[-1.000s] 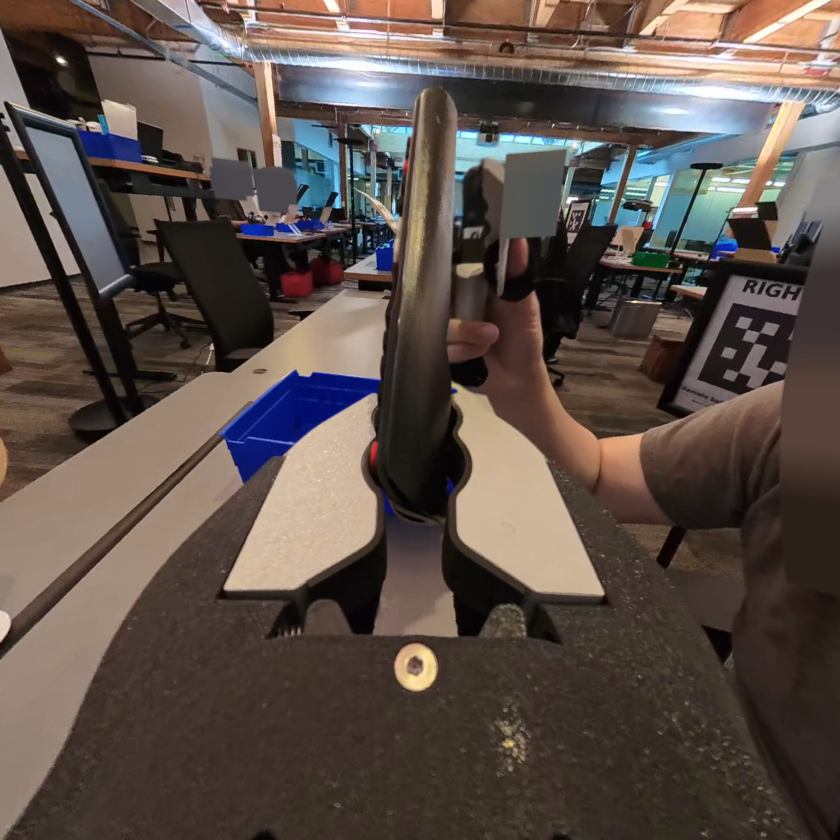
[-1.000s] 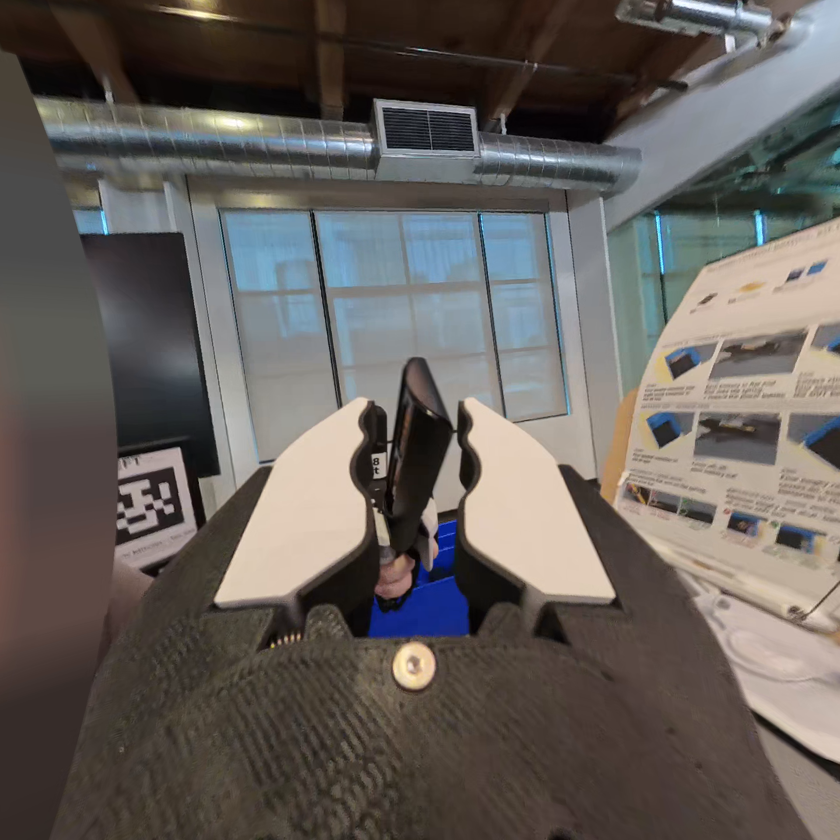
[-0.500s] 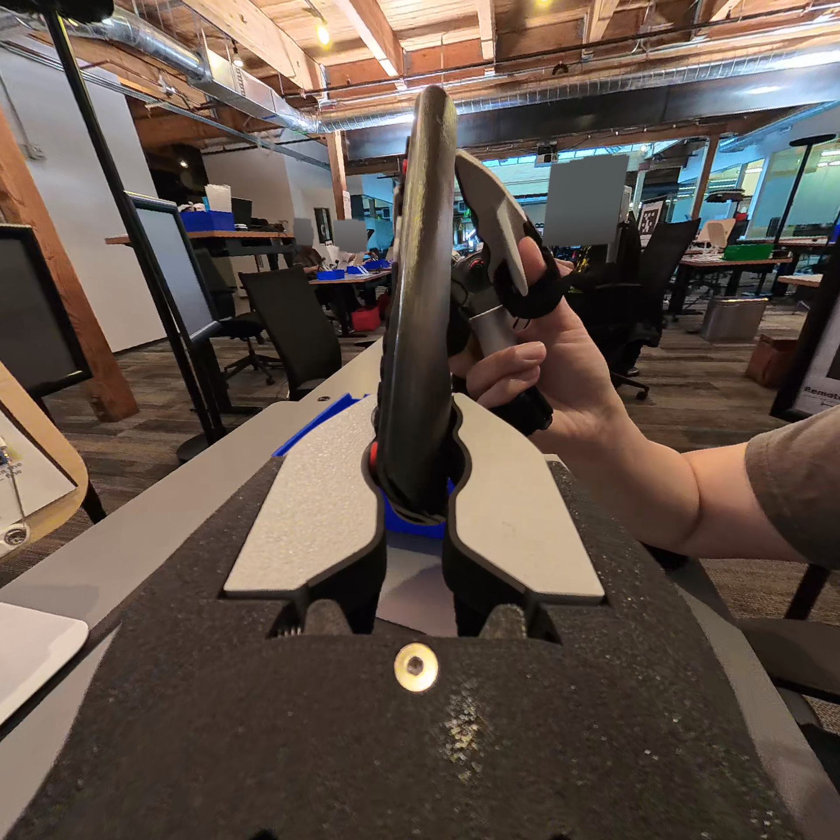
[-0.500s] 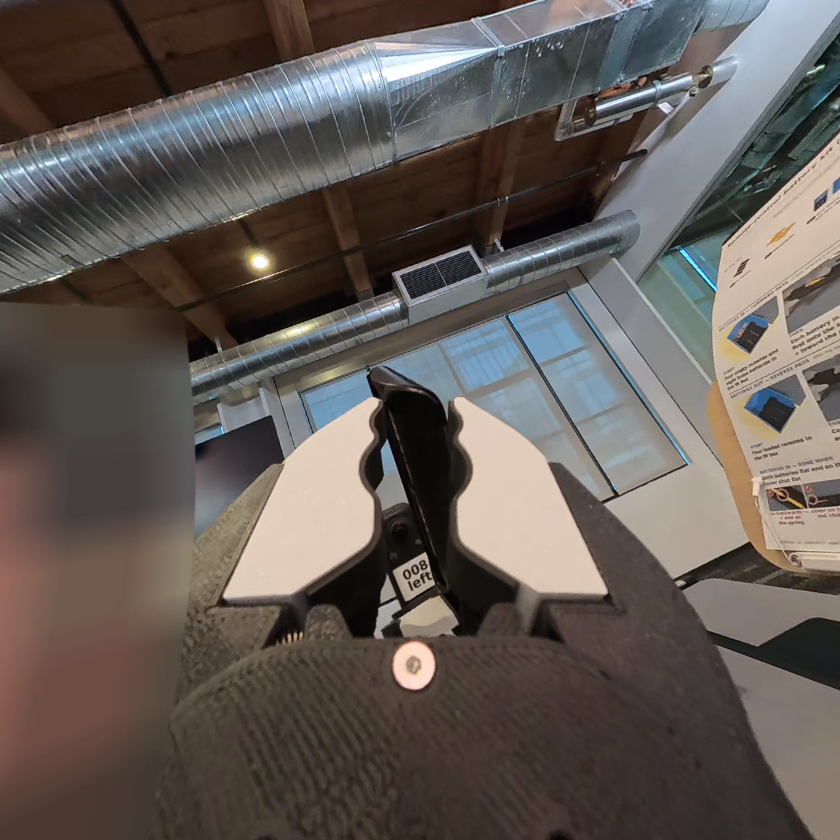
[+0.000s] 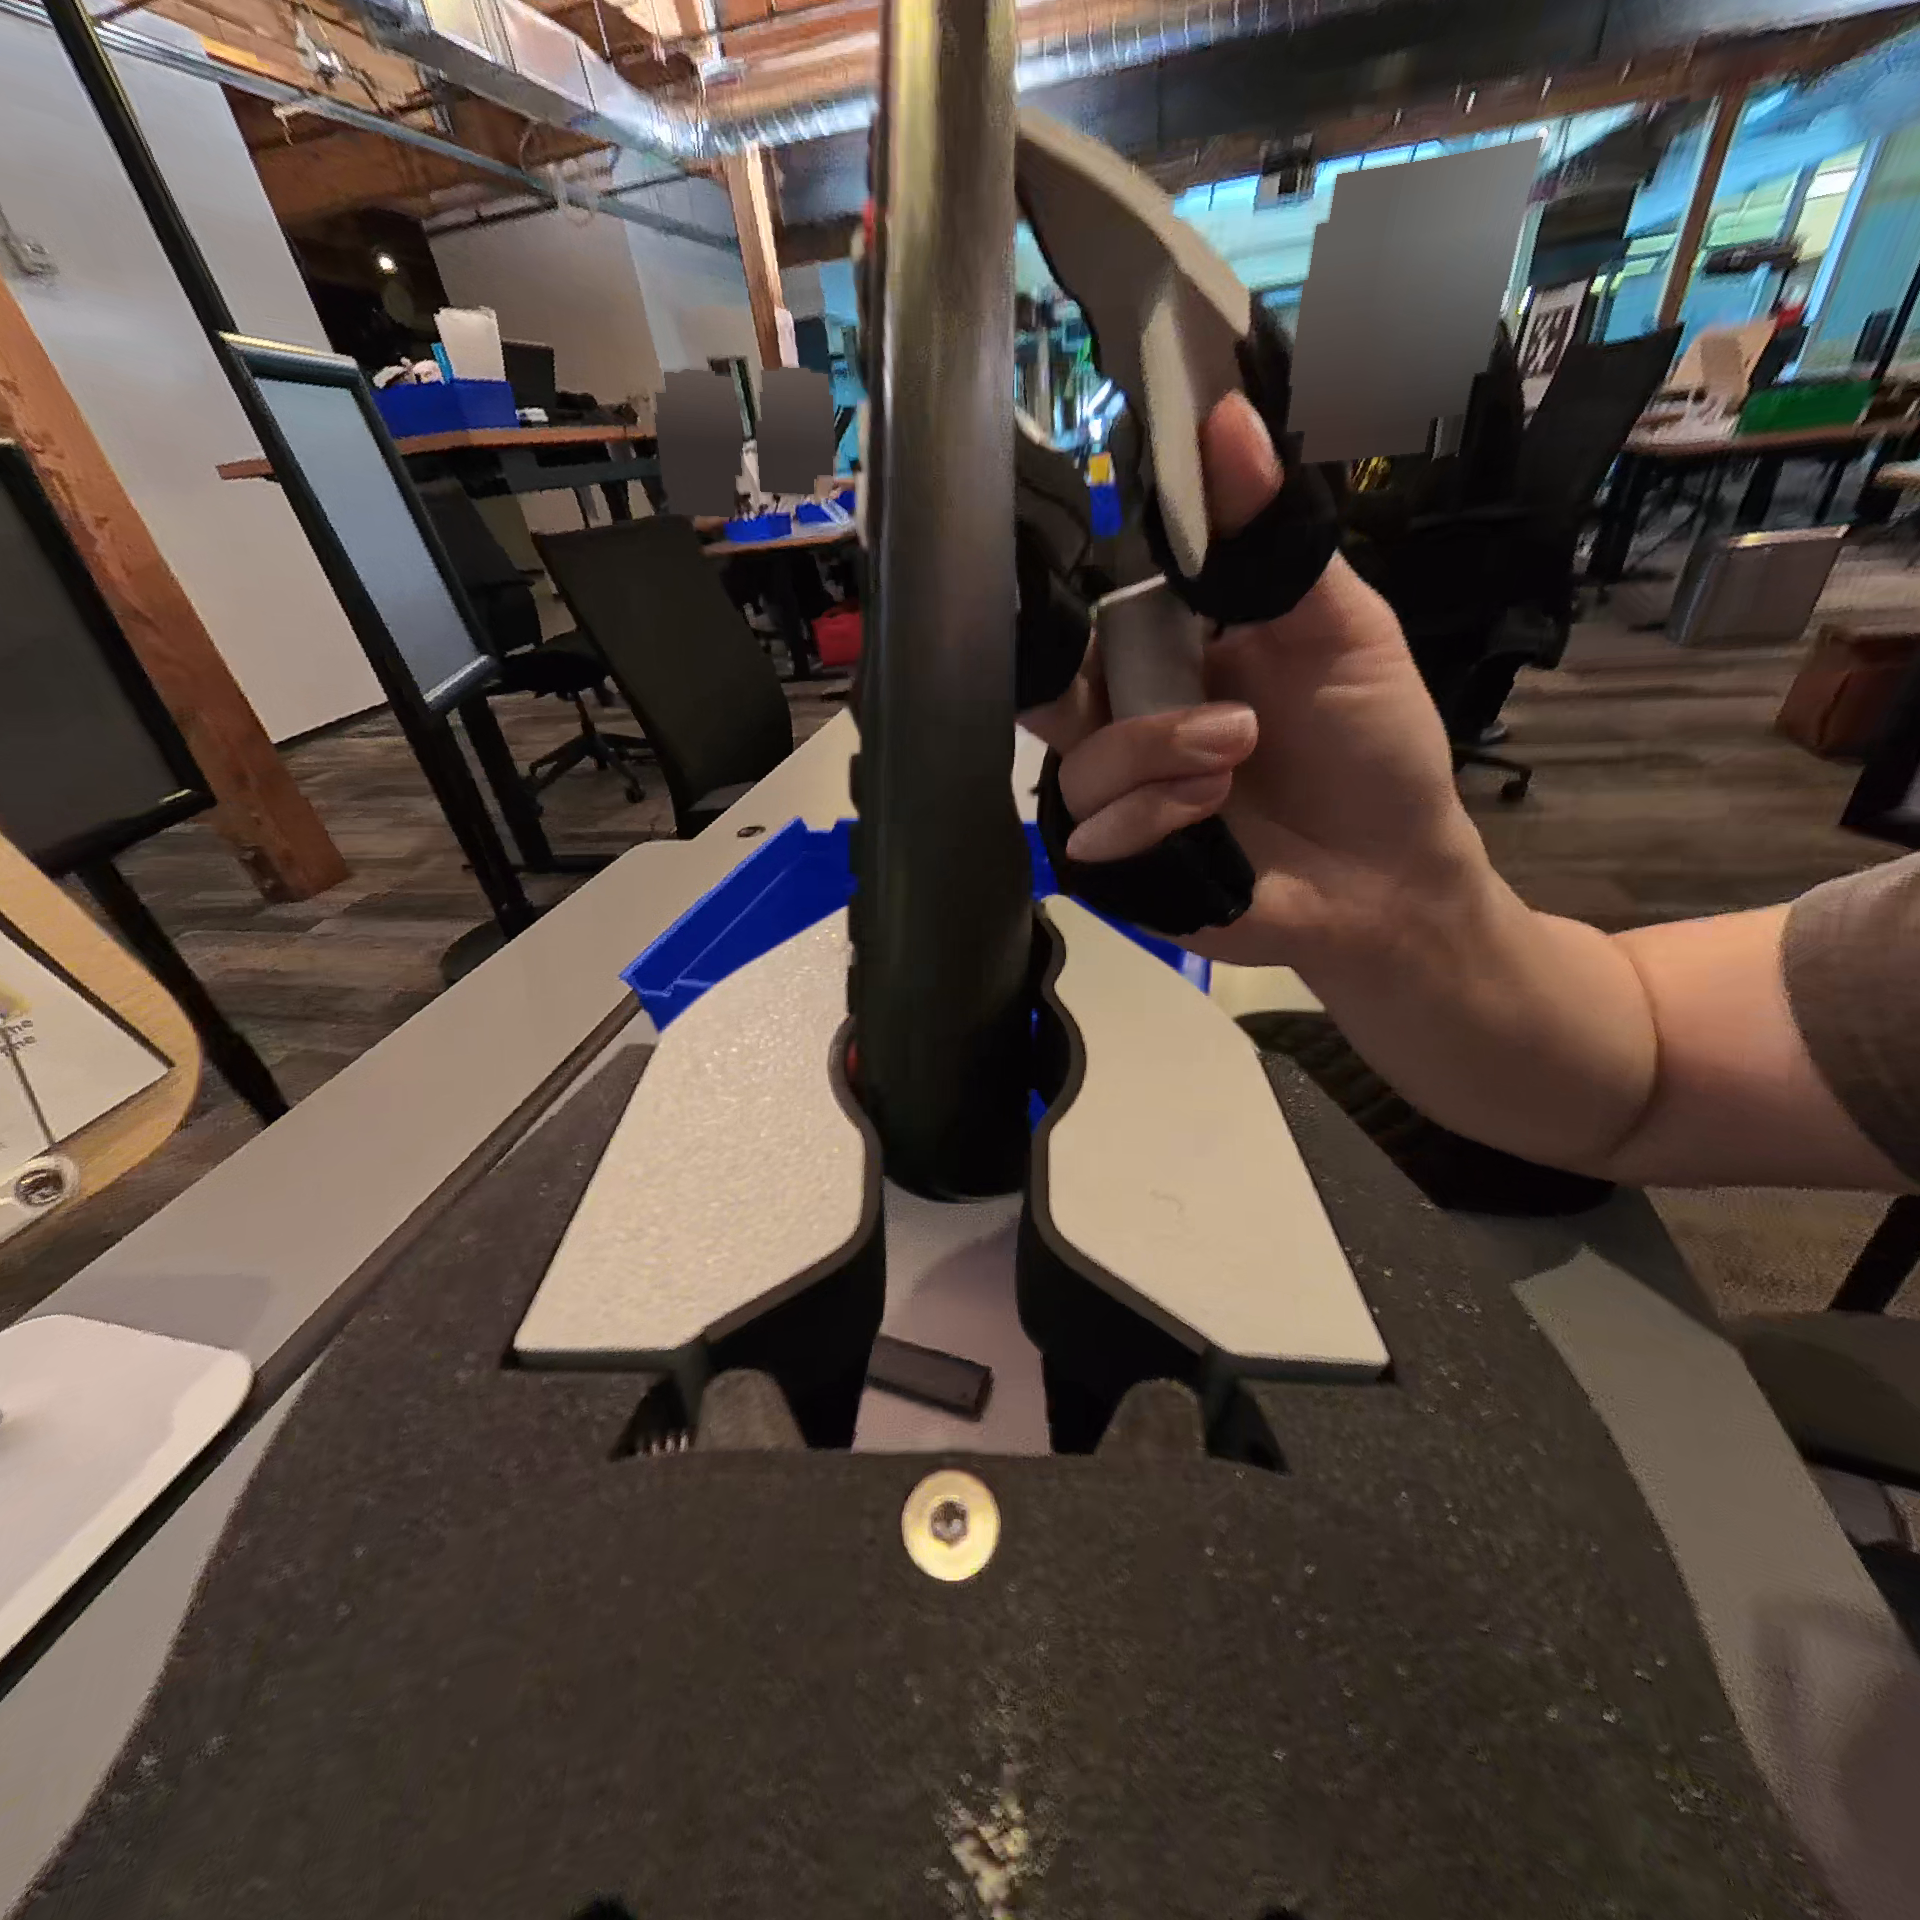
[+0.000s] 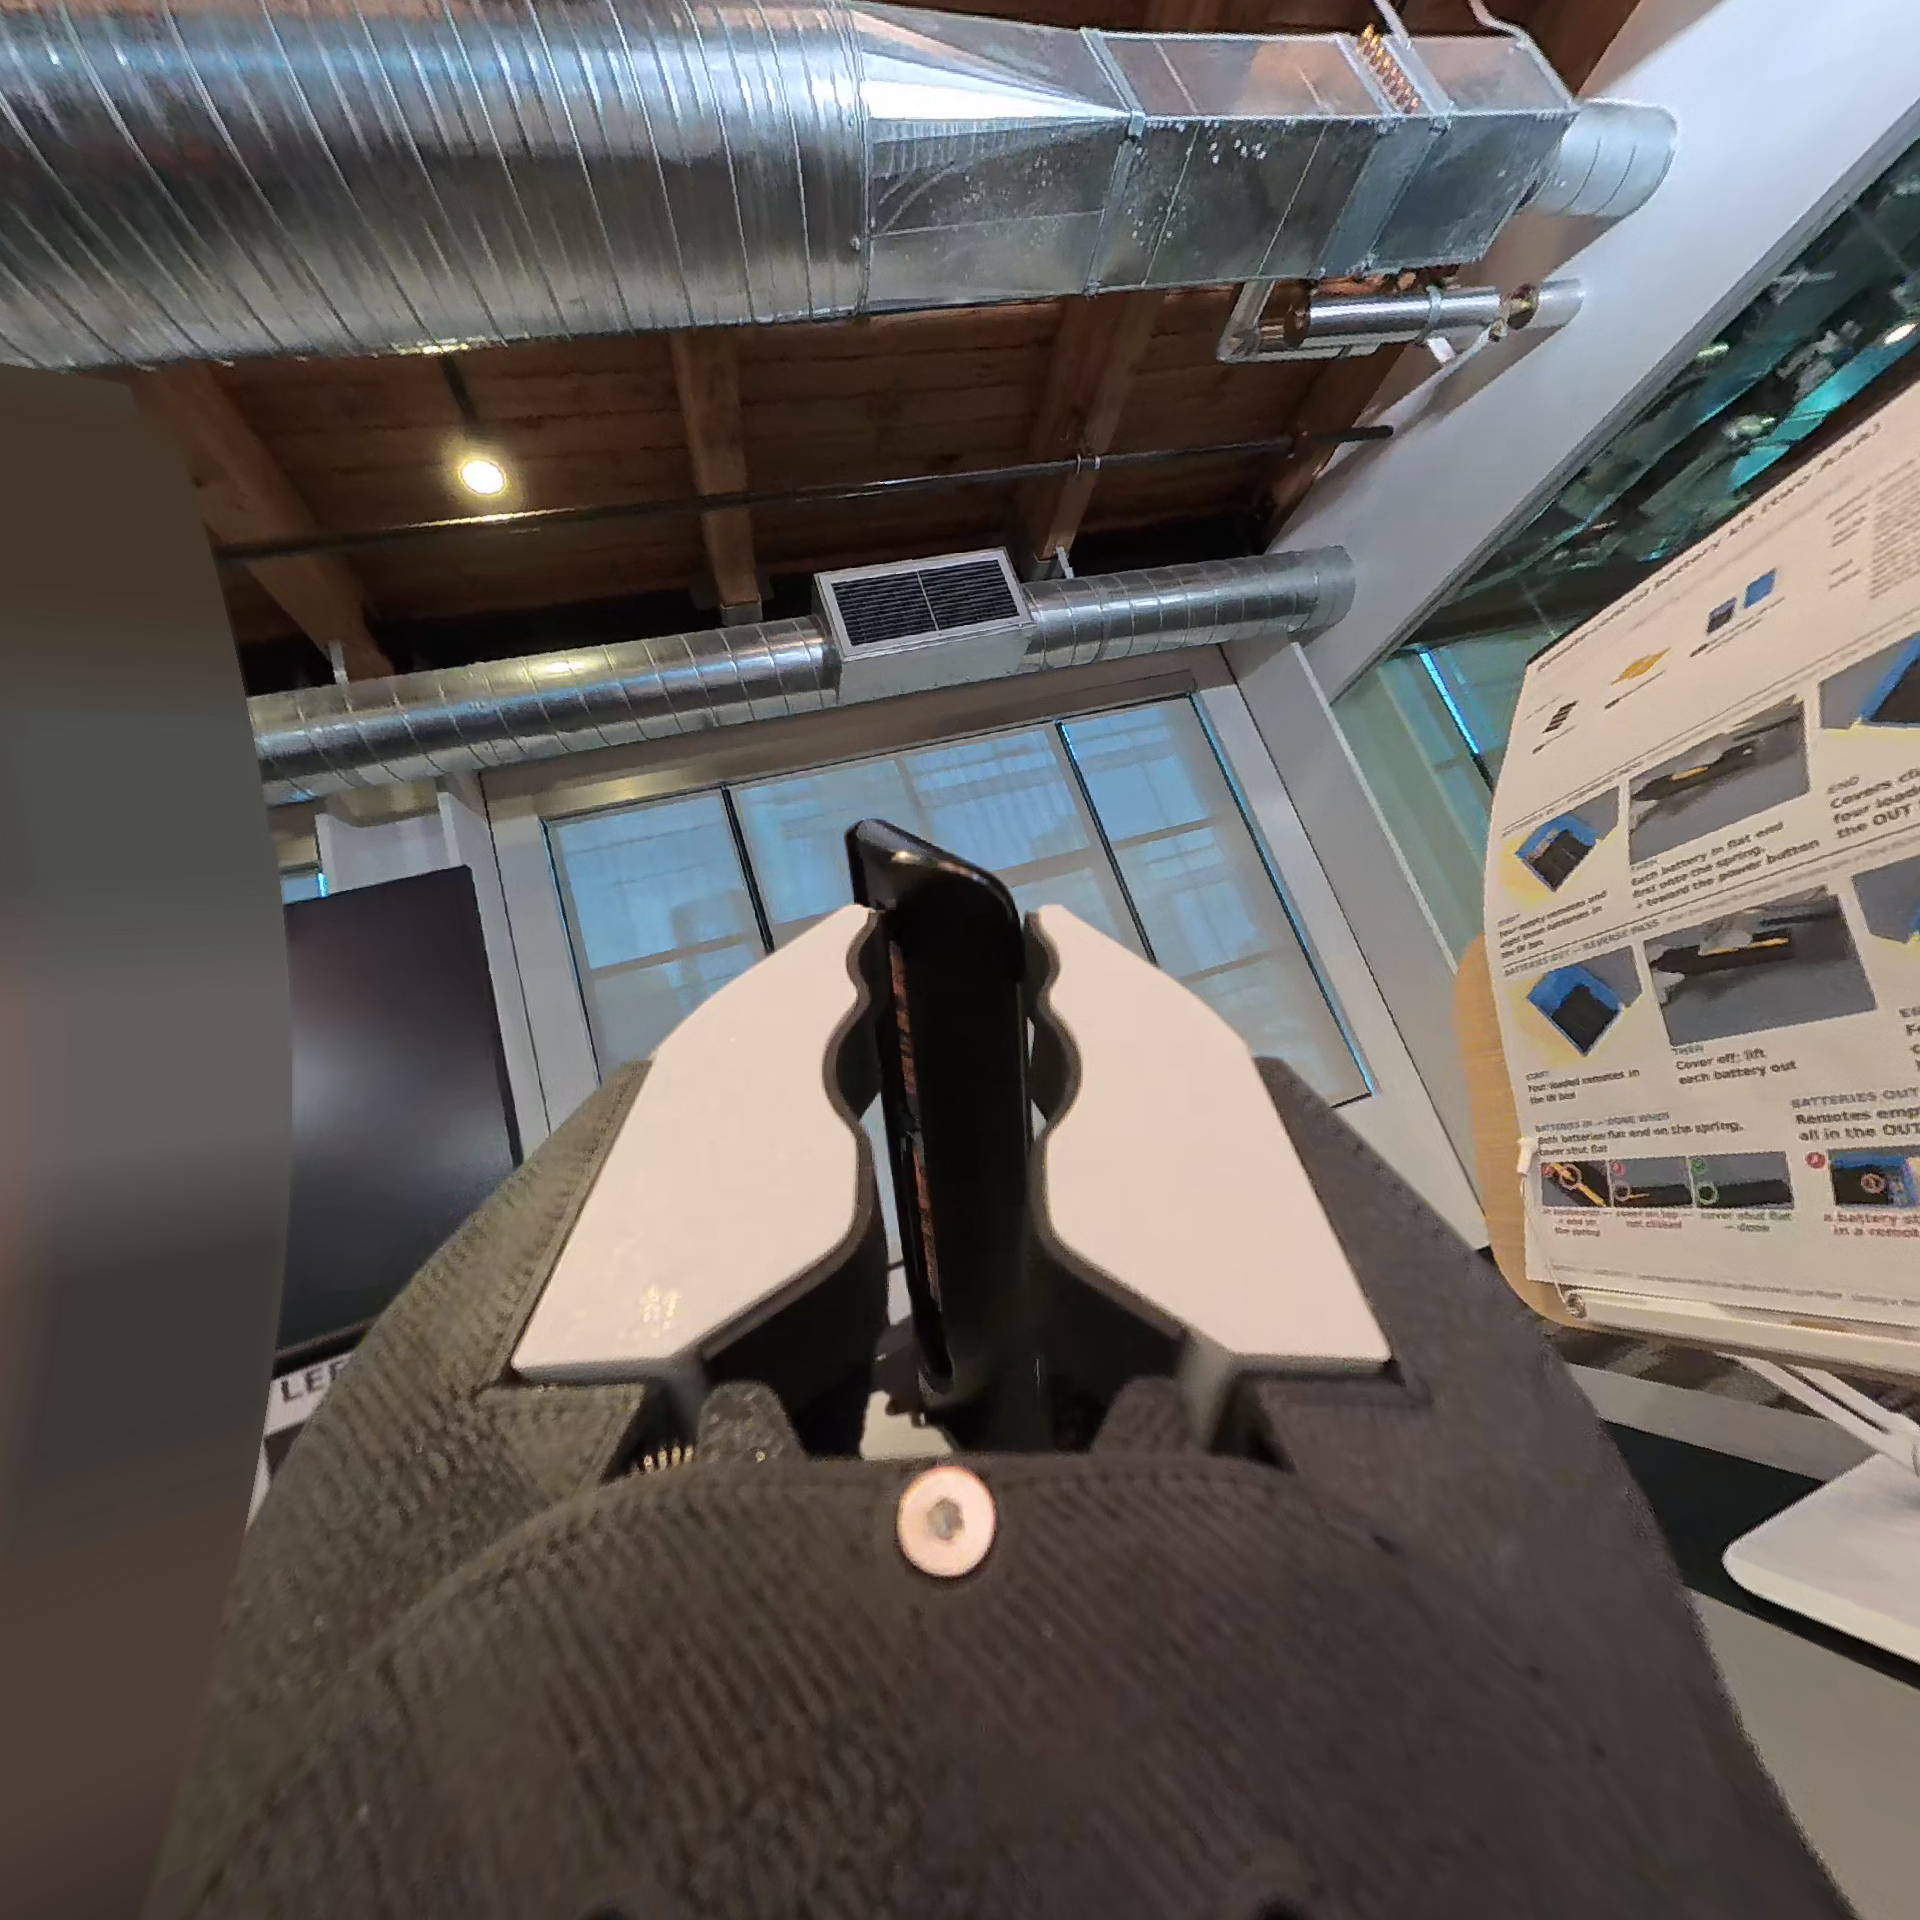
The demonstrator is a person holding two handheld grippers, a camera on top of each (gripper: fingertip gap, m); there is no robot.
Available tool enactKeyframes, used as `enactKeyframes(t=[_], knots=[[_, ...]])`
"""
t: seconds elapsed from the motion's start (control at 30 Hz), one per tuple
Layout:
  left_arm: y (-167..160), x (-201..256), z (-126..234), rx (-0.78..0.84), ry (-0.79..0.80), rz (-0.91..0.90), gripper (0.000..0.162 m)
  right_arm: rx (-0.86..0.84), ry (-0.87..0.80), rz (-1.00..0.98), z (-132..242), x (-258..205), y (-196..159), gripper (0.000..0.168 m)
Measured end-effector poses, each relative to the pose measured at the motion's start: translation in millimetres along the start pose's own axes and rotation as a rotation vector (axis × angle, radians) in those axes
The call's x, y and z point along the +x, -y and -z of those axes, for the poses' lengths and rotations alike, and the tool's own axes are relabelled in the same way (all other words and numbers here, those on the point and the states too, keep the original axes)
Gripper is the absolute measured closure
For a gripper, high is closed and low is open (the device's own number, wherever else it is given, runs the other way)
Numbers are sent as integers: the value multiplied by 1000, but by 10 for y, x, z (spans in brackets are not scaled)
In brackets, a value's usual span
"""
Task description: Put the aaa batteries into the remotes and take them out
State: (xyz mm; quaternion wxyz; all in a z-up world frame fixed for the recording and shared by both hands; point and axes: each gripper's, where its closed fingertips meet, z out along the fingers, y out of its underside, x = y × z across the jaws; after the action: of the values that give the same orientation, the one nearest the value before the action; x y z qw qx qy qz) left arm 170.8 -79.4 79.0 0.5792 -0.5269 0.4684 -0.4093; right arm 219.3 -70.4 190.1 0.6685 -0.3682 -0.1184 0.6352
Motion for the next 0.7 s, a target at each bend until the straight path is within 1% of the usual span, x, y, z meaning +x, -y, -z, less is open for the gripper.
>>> enactKeyframes(t=[0.17, 0.3, 0.4, 0.43, 0.53, 0.6, 0.67, 0.7], knots=[[-68, 47, -41, -45, -16, 1, 136, -74, -27, 73, -18, 18, -17, 143], [-108, 58, -51, -73, -27, 15, 136, -96, -21, 102, -41, -8, -43, 143], [-88, 57, -55, -46, -48, 85, 137, -95, -3, 108, -62, -25, -52, 143], [-56, 70, -47, -24, -72, 123, 138, -120, 1, 107, -79, -21, -94, 143], [63, 76, 0, 50, -126, 235, 138, -236, 26, 83, -150, -15, -363, 141], [75, 75, 11, 52, -132, 231, 138, -299, 64, 59, -179, -34, -550, 141], [30, 70, -2, 25, -133, 198, 137, -318, 77, 74, -166, -24, -577, 144], [-23, 71, -13, -17, -148, 192, 136, -367, 74, 103, -157, -1, -595, 146]])
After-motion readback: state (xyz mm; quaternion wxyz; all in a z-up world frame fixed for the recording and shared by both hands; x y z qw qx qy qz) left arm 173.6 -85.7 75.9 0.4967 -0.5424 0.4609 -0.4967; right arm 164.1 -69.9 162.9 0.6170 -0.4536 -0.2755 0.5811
